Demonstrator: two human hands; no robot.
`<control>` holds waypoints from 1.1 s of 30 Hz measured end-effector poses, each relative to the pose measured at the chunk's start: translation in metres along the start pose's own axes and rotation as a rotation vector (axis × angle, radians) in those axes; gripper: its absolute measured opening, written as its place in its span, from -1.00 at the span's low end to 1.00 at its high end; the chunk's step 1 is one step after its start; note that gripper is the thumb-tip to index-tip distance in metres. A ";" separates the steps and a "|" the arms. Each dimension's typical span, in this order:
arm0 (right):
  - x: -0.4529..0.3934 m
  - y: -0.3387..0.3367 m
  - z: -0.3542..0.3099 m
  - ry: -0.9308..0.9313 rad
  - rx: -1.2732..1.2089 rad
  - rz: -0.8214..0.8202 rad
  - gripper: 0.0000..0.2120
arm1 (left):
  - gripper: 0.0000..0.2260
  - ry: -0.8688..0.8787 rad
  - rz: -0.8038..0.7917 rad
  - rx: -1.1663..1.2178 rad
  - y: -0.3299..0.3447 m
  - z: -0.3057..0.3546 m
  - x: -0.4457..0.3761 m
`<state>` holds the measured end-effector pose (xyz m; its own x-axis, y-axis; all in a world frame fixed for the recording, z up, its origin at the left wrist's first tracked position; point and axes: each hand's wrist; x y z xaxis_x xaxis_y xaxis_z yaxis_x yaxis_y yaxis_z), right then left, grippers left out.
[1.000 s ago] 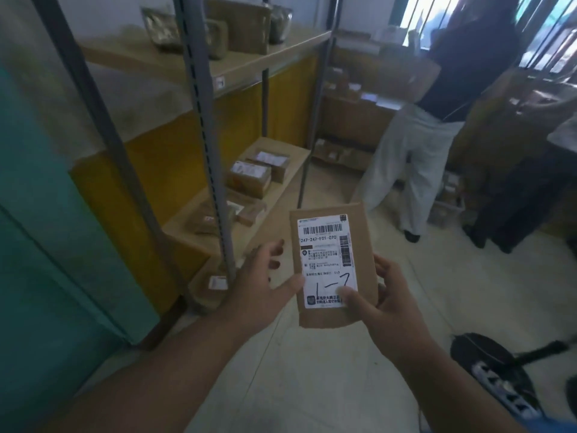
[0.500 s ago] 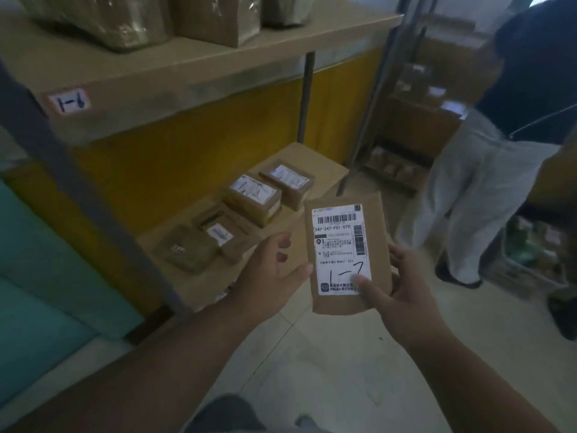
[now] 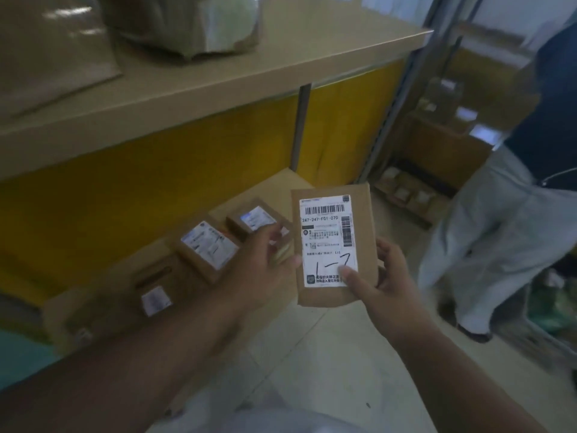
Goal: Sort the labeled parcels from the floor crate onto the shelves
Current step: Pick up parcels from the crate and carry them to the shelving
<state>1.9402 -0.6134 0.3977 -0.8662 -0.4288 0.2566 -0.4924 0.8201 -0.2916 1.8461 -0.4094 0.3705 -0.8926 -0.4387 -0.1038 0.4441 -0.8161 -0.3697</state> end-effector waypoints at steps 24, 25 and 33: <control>-0.391 0.012 0.026 -0.008 0.547 -0.523 -0.35 | -0.40 -0.499 0.457 -0.461 0.139 -0.067 -0.138; -0.395 0.016 0.026 0.001 0.549 -0.536 -0.37 | -0.40 -0.504 0.454 -0.460 0.140 -0.071 -0.139; -0.422 0.046 0.039 0.043 0.572 -0.628 -0.47 | -0.41 -0.571 0.463 -0.495 0.162 -0.087 -0.153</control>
<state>2.2798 -0.4091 0.2397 -0.4198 -0.7157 0.5581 -0.8579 0.1122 -0.5015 2.0476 -0.4421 0.2461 -0.3980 -0.9134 0.0859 0.5483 -0.3119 -0.7759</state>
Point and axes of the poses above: each hand's wrist, its own x-axis away from the middle knuckle, its own y-axis out of the palm, z = x × y, and after that the axes turned 12 degrees about y, right-handed
